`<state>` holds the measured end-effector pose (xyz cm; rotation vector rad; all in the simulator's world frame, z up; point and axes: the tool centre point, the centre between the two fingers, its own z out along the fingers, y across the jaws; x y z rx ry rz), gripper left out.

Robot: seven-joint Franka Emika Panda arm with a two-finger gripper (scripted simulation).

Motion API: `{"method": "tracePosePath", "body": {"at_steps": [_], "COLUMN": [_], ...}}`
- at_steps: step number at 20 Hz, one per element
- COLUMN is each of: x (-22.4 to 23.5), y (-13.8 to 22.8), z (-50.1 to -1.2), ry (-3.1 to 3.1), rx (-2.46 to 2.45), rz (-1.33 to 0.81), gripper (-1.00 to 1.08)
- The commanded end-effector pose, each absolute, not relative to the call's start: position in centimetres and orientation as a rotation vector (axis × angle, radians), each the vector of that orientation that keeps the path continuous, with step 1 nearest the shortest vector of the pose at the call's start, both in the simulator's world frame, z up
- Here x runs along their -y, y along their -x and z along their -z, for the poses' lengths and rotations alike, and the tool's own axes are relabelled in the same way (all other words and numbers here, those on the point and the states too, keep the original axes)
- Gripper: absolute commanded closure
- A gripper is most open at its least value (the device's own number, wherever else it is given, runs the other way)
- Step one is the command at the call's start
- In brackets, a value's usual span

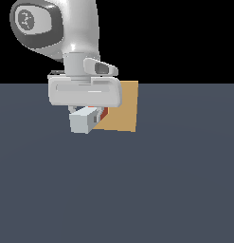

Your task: Insert the peg into the horizontal hole in a box.

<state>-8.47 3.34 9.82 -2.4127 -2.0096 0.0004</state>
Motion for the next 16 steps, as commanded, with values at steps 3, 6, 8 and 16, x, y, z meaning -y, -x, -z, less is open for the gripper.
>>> {"method": "tracePosePath", "body": {"at_steps": [3,6,8,16], "x": [-3.4,-3.9,-4.6,-10.1], "y": [8.4,8.4,8.3,7.3], "z": [-9.8,-9.8,-9.9,-10.0], "ry": [2.413,2.413,2.413,2.414], "rx": [2.010,2.010,2.010,2.010], "rz": [0.000,0.000,0.001,0.004], "gripper": [1.08,1.08,1.08,1.08]}}
